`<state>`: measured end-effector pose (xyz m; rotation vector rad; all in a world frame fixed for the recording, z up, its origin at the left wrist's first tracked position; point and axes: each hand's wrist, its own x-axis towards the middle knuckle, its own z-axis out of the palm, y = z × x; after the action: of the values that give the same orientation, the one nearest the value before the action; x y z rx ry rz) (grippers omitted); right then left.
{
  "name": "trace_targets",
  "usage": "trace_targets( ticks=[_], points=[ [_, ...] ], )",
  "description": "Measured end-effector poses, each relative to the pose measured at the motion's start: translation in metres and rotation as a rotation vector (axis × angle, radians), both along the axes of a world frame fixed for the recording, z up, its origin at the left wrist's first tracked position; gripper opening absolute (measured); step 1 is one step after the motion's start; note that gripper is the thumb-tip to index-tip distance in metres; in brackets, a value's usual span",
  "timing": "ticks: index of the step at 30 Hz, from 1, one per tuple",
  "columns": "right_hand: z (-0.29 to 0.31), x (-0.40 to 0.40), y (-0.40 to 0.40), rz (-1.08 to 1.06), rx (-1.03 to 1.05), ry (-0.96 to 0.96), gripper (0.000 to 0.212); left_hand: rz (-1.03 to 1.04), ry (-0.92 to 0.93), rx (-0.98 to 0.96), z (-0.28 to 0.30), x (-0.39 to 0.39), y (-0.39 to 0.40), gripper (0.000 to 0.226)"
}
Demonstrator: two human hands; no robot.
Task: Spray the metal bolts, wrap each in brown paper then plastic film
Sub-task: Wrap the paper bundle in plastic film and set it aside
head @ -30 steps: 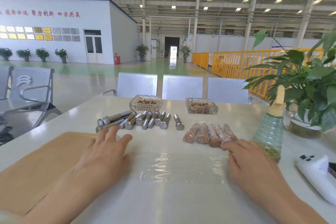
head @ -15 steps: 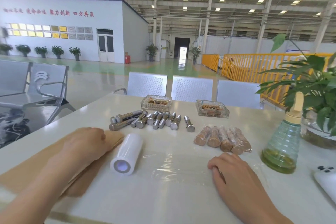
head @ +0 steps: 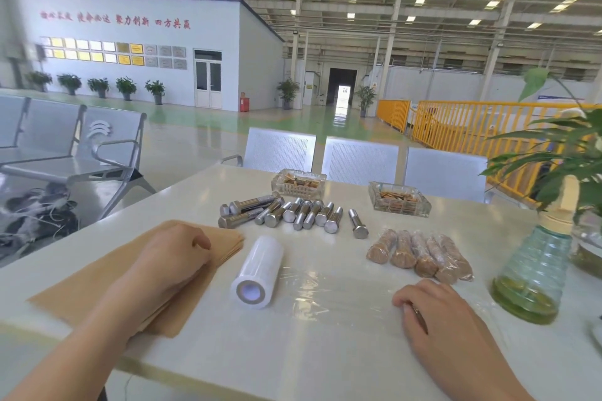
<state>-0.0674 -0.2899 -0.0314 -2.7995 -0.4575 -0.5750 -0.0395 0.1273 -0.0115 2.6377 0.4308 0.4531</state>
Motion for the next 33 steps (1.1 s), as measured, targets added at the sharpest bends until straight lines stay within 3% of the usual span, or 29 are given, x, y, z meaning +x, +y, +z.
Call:
trace_targets(
  ticks=[4, 11, 15, 19, 22, 25, 27, 31, 33],
  points=[
    [0.0, -0.001, 0.001, -0.008, -0.007, -0.002, 0.018, -0.002, 0.043, 0.039, -0.001, -0.005, -0.003, 0.021],
    [-0.001, -0.002, 0.002, 0.0, 0.013, -0.008, 0.018, -0.019, -0.006, 0.032, 0.004, -0.009, -0.008, 0.015],
    [-0.001, -0.002, 0.002, 0.005, 0.025, -0.014, 0.017, 0.097, -0.034, 0.143, 0.01, -0.011, -0.017, 0.032],
    [-0.003, -0.001, 0.001, 0.002, 0.035, -0.021, 0.016, 0.173, -0.034, 0.129, 0.015, -0.015, -0.028, 0.025],
    [-0.003, 0.0, 0.001, 0.005, 0.053, -0.039, 0.015, 0.161, -0.154, 0.053, 0.028, -0.019, -0.045, 0.02],
    [-0.002, 0.005, -0.002, -0.011, 0.087, -0.018, 0.02, -0.077, -0.377, -0.001, 0.056, -0.02, -0.087, 0.021],
    [0.001, 0.007, -0.006, -0.016, 0.22, 0.036, 0.026, -0.306, -0.457, 0.05, 0.066, -0.026, -0.126, 0.017],
    [0.016, 0.011, -0.019, -0.089, 0.665, 0.14, 0.024, -0.652, -0.391, 0.187, 0.048, -0.033, -0.194, 0.018],
    [0.029, 0.012, -0.025, -0.105, 0.81, 0.301, 0.024, -0.767, -0.292, 0.218, 0.03, -0.033, -0.215, 0.018]
  ],
)
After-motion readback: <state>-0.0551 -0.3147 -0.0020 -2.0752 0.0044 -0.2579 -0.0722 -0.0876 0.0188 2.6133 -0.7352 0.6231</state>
